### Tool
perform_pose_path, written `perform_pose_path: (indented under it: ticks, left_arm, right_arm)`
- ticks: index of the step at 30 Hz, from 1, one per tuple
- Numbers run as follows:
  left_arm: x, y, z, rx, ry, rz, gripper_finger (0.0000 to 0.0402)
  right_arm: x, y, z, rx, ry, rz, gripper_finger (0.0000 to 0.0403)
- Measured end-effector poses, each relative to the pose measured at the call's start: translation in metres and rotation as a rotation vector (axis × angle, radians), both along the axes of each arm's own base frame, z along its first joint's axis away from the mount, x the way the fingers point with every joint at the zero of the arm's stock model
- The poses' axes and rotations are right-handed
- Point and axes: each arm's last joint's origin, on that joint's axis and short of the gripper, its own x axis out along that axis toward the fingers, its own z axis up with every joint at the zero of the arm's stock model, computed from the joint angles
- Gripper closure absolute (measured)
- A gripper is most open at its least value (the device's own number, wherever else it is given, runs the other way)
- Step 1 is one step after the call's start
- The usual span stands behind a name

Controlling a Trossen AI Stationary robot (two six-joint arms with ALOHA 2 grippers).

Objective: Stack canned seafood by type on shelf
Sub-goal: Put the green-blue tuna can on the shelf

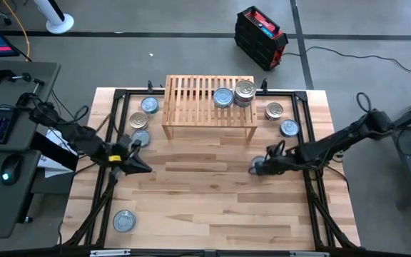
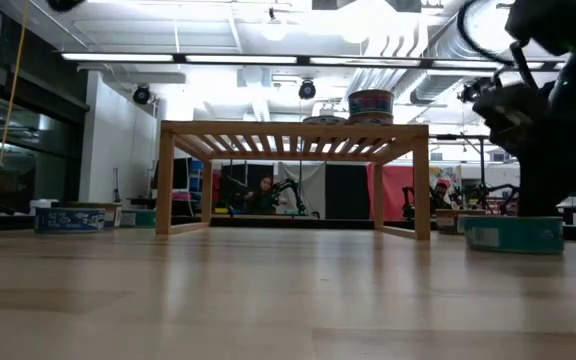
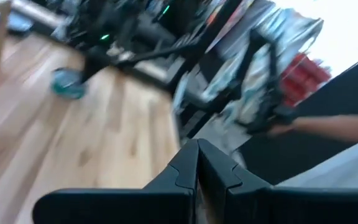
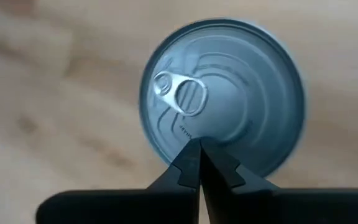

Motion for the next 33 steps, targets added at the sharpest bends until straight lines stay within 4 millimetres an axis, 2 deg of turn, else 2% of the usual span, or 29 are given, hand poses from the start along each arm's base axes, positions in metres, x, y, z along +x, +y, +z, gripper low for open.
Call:
perform_pose_path:
  ticks: [3,6,12,16,18,20,22,25,30,33]
  left_arm:
    - [0.005,-0.002,-0.011,0.054,0.093,0.031,0.0401]
    - [0.013,-0.007,-0.021,0.1,0.156,0.049,0.0401]
    - [0.04,-0.023,-0.042,0.218,0.234,0.04,0.0401]
    - [0.06,-0.035,-0.061,0.269,0.298,0.034,0.0401]
    - [0.069,-0.04,-0.072,0.297,0.328,0.029,0.0401]
    - [0.076,-0.044,-0.082,0.325,0.358,0.024,0.0401]
    - [0.083,-0.047,-0.091,0.344,0.375,0.023,0.0401]
    - [0.094,-0.051,-0.106,0.381,0.399,0.021,0.0401]
    - [0.112,-0.052,-0.136,0.509,0.455,0.018,0.0401]
    - [0.122,-0.047,-0.151,0.559,0.471,0.104,0.0401]
  right_arm:
    - [0.019,0.02,-0.008,0.05,-0.073,0.035,0.0403]
    - [0.047,0.038,-0.014,0.049,-0.078,0.067,0.0403]
    - [0.133,0.067,-0.018,-0.058,-0.115,0.178,0.0403]
    - [0.195,0.073,-0.011,-0.185,-0.181,0.322,0.0403]
    - [0.219,0.072,-0.003,-0.244,-0.207,0.428,0.0403]
    - [0.236,0.072,0.016,-0.296,-0.255,0.52,0.0403]
    - [0.244,0.072,0.042,-0.349,-0.29,0.582,0.0403]
    - [0.239,0.073,0.067,-0.41,-0.237,0.68,0.0403]
    - [0.225,0.073,0.07,-0.419,-0.066,0.797,0.0403]
    - [0.219,0.072,0.054,-0.413,-0.013,0.814,0.0403]
